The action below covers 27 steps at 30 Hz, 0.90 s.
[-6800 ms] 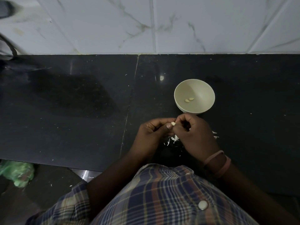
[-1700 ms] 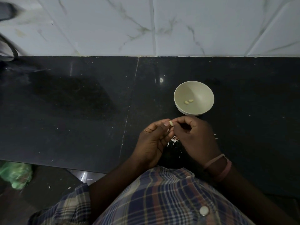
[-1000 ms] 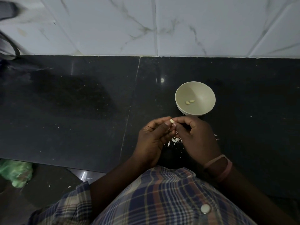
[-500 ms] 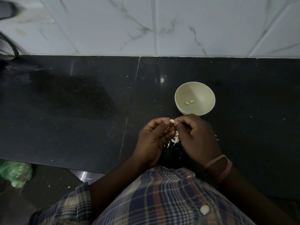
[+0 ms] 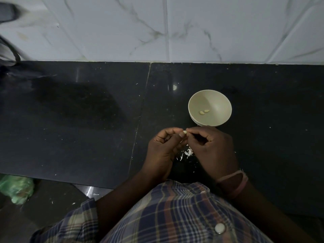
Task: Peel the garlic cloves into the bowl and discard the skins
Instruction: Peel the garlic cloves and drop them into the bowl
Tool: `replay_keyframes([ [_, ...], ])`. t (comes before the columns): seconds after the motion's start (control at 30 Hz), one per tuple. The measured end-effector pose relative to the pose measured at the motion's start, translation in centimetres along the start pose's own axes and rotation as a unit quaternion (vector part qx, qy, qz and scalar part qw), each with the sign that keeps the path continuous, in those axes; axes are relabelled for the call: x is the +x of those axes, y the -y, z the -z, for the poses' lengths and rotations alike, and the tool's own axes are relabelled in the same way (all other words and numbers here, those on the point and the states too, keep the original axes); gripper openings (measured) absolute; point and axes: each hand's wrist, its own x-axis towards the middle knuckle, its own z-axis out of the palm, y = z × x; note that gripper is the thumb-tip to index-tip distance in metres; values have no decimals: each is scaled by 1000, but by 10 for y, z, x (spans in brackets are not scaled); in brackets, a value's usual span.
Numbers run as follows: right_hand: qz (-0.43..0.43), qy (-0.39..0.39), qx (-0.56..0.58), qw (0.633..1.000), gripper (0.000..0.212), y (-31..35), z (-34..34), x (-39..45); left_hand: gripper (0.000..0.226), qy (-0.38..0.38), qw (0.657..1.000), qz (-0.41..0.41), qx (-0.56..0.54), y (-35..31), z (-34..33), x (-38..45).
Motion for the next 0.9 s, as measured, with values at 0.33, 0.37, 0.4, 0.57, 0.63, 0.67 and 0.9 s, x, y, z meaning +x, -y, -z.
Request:
replay_keyframes([
  [0.33, -24, 41, -5, 999, 5, 4, 0, 3, 11, -2, 999, -11, 48, -4, 2, -5],
  [0.37, -33, 47, -2, 998, 5, 3, -1, 4, 11, 0, 999, -9, 48, -4, 2, -5],
  [0.4, -43, 54, 4, 998, 5, 2, -1, 4, 12, 1, 999, -7, 43, -4, 3, -5],
  [0.57, -101, 90, 66, 989, 6, 1, 4, 5, 17, -5, 1000, 17, 1, -4, 1, -6],
  [0.63, -97, 98, 65, 988, 6, 2, 7, 5, 15, -6, 1000, 23, -10, -4, 1, -6],
  [0.67, -90, 99, 58, 989, 6, 2, 7, 5, 14, -7, 1000, 23, -13, -4, 1, -6],
  [0.9, -44, 106, 16, 993, 5, 5, 10, 6, 16, -14, 1000, 6, 11, -4, 1, -4],
])
